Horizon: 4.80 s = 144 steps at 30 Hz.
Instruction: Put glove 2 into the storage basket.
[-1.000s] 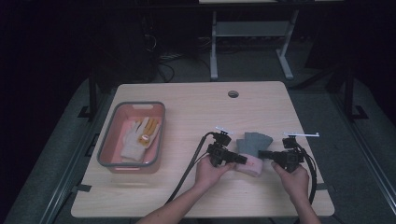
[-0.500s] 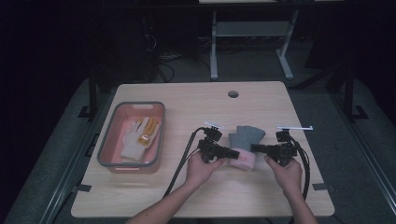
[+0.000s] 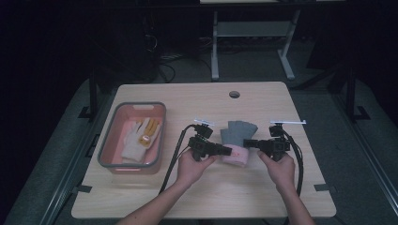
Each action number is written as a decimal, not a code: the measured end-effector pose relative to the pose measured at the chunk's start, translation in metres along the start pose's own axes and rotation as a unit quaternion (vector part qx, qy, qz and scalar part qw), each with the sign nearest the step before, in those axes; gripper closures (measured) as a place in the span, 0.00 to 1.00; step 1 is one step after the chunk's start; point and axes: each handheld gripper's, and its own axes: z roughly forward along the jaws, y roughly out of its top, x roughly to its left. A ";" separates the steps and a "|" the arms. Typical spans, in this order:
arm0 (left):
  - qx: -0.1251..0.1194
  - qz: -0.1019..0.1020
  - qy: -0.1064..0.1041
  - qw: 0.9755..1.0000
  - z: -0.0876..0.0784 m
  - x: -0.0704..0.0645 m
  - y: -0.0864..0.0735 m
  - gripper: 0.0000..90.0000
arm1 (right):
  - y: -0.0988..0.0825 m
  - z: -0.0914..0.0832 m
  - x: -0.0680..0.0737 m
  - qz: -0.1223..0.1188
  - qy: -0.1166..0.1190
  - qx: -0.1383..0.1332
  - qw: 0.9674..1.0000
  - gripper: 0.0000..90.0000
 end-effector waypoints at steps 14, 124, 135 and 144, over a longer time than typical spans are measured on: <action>-0.020 0.000 0.010 1.000 -0.029 0.006 -0.001 0.69 | 0.014 0.013 0.023 -0.010 0.014 0.006 1.000 0.88; -0.102 -0.032 0.078 0.991 -0.203 0.077 -0.023 0.70 | 0.084 0.130 0.168 -0.081 0.108 0.038 0.990 0.87; -0.108 -0.041 0.085 0.990 -0.213 0.084 -0.028 0.70 | 0.086 0.143 0.176 -0.080 0.115 0.046 0.989 0.87; -0.110 -0.049 0.089 0.989 -0.224 0.092 -0.036 0.70 | 0.085 0.155 0.186 -0.085 0.121 0.051 0.988 0.87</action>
